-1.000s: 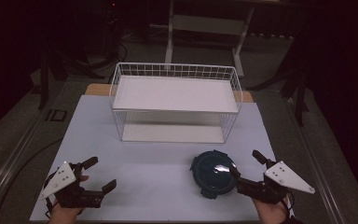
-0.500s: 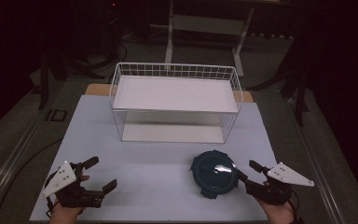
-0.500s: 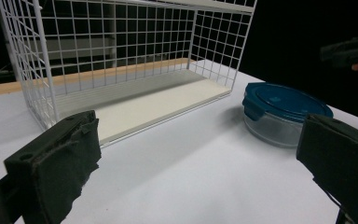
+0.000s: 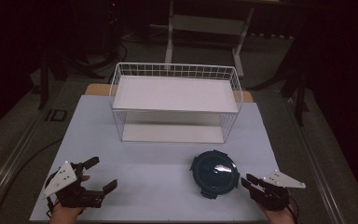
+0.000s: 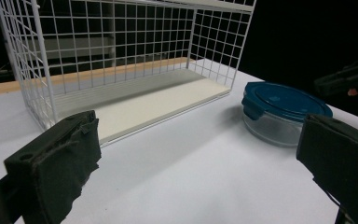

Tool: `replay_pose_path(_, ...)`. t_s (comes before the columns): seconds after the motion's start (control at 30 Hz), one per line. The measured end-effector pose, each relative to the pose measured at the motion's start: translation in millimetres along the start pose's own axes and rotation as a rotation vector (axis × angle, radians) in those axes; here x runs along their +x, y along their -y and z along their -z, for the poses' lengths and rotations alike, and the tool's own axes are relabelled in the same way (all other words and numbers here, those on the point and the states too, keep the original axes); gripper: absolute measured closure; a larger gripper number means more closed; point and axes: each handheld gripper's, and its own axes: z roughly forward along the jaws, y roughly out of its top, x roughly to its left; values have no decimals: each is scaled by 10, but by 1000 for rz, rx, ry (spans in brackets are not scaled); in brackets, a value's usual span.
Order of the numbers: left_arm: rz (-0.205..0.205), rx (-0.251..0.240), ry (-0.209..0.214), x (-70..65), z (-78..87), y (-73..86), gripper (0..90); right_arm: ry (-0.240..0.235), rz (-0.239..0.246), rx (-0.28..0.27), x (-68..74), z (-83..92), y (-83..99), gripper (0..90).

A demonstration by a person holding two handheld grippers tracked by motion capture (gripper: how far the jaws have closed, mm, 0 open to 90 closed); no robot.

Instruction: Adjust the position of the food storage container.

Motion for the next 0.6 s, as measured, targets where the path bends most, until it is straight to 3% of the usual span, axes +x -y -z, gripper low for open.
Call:
replay_pose_path(0.1,-1,-1,-2,-2,5,-1,0,-25,-1,40,13,-44,52,795)
replay_pose_path(0.17,-1,-1,-2,-2,5,-1,0,-28,0,45,13,-53,60,795)
replay_pose_path(0.27,-4,1,2,-6,-4,1,0,-23,-2,59,8,-84,64,897)
replay_pose_path(0.6,-7,7,3,-9,-7,2,0,-40,-3,81,13,-148,26,900)
